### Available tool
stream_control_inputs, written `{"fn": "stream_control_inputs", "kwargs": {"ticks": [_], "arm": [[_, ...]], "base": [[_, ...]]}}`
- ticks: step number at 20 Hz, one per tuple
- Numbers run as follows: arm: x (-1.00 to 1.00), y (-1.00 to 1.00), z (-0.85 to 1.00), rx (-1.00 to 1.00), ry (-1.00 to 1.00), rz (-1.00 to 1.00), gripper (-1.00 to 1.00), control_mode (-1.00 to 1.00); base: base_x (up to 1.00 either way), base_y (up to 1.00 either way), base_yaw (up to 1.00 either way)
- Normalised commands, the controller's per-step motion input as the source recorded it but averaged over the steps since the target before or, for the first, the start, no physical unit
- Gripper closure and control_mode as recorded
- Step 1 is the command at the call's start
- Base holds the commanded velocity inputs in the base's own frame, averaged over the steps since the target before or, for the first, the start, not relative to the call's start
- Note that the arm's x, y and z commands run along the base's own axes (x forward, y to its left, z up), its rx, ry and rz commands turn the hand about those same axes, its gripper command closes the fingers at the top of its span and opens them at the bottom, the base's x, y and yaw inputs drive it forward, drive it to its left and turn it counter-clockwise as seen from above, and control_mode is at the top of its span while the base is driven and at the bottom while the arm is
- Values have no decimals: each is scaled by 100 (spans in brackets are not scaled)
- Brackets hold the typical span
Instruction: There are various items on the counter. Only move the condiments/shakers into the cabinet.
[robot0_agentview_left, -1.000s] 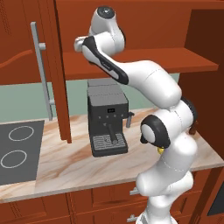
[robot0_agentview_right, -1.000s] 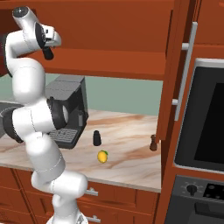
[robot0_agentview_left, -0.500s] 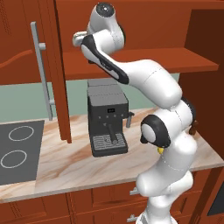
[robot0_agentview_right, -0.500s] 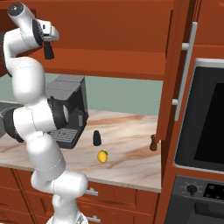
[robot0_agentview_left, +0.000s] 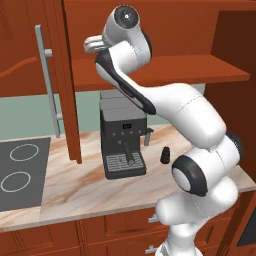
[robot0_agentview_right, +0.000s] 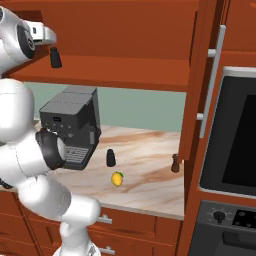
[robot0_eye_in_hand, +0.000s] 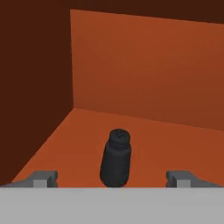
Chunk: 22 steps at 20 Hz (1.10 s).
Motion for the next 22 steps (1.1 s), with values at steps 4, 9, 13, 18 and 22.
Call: {"fn": "stream_control_inputs", "kwargs": {"ticks": [4,9,13,18,22], "arm": [[-100,-76,0,0,1,0,-100,-100],[-100,-91,0,0,17,-6,-100,-100],[-100,-90,-5,0,28,-9,-100,-100],[-100,-71,-37,0,31,-11,-100,-100],[-83,-44,-56,0,35,-9,-100,-100]], "base": [[0,0,0],[0,0,0],[0,0,0],[0,0,0],[0,0,0]]}}
